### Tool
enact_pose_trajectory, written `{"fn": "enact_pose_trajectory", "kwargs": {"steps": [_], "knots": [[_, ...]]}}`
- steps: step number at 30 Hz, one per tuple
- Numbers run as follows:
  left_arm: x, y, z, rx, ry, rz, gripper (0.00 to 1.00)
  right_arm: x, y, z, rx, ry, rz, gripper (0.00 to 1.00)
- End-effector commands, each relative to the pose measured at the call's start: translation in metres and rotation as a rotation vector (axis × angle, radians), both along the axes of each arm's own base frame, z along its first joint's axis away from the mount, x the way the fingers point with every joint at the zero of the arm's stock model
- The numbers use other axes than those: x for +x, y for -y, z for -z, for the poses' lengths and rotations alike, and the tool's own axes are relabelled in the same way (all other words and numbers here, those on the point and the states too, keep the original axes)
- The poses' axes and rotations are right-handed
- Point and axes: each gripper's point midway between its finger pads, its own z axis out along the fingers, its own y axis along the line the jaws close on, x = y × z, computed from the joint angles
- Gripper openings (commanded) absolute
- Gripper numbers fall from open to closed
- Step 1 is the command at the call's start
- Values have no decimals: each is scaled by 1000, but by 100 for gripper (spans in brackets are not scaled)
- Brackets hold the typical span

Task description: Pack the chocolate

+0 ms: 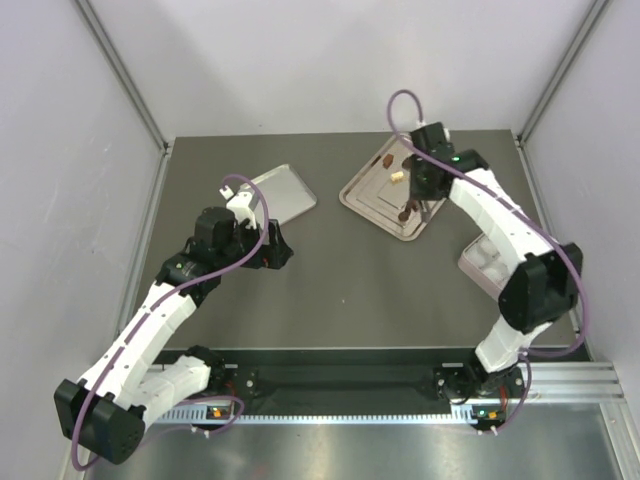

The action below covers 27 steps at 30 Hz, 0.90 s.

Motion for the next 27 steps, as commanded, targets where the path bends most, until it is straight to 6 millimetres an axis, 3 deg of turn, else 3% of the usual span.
{"fn": "enact_pose_trajectory", "kwargs": {"steps": [1, 7, 11, 13, 20, 27], "knots": [[1, 3, -6, -8, 27, 17, 96, -13, 43, -39, 19, 78, 96, 26], [1, 6, -8, -23, 30, 28, 96, -56, 124, -55, 19, 96, 256, 26], [0, 7, -7, -25, 25, 33, 96, -92, 193, -45, -38, 59, 438, 26], [0, 7, -7, -27, 26, 36, 96, -109, 210, -41, -26, 48, 494, 26], [-3, 14, -4, -31, 9, 60, 96, -140, 244, -23, -71, -2, 627, 26], [-6, 19, 2, -5, -2, 74, 96, -132, 243, -2, -19, 1, 616, 27]]}}
